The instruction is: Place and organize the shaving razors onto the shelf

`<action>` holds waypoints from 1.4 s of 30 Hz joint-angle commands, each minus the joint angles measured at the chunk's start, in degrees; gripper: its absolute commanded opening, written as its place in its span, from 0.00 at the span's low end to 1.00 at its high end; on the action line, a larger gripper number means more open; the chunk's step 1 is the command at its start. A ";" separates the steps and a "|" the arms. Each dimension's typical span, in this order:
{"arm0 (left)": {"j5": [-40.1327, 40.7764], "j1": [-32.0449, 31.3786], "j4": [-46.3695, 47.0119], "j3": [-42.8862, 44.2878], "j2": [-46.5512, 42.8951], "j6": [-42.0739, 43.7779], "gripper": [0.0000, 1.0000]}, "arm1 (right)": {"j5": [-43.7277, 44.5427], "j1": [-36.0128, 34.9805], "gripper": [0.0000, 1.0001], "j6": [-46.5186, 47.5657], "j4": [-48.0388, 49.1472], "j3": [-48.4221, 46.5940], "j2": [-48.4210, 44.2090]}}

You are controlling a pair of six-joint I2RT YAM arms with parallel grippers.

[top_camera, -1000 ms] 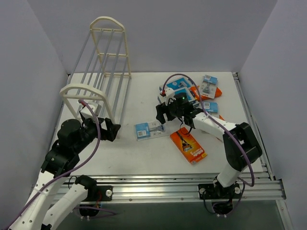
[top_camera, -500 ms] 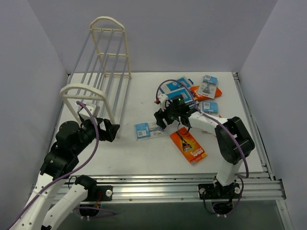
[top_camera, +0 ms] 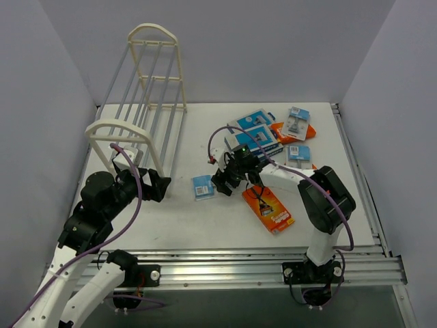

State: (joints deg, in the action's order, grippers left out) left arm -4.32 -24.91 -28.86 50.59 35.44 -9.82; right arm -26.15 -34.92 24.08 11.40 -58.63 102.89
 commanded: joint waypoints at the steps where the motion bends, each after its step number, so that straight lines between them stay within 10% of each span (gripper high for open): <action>1: 0.10 0.21 2.58 0.56 -0.20 0.51 0.94 | 0.75 -0.85 0.73 1.94 -2.43 -2.27 0.99; 12: -0.16 0.21 2.58 0.56 -0.11 0.51 0.94 | 6.46 -1.64 0.68 0.97 -4.72 -6.67 5.56; 42: 0.54 0.21 2.14 0.56 0.24 0.42 0.94 | 11.21 -7.62 0.10 -14.31 -4.90 -9.39 11.10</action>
State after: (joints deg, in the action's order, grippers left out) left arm -4.29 -24.91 -28.88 50.59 35.75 -9.82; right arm -15.97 -42.11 13.65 9.63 -66.78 111.72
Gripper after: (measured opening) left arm 0.941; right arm 0.244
